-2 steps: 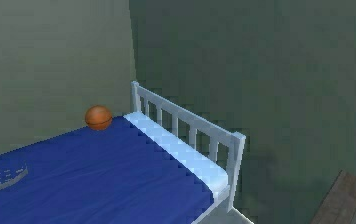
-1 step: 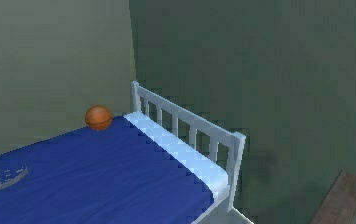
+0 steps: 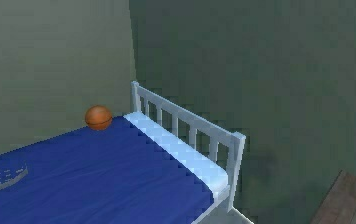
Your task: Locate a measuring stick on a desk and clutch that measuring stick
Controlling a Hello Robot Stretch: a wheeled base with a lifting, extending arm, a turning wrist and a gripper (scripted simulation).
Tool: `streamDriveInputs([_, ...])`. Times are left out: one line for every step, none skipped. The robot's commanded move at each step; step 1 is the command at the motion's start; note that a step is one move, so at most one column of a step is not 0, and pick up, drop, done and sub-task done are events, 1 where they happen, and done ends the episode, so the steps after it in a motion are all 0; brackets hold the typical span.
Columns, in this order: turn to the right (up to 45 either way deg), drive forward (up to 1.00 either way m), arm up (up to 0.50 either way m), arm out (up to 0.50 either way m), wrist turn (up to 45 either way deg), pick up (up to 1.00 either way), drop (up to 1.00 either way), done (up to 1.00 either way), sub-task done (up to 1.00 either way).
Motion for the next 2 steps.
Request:
streamDriveInputs([0.0, 0.00, 0.10, 0.00, 0.0, 0.00, 0.00, 0.00, 0.00])
streamDriveInputs([0.0, 0.00, 0.00, 0.00, 0.0, 0.00, 0.00, 1.00, 0.00])
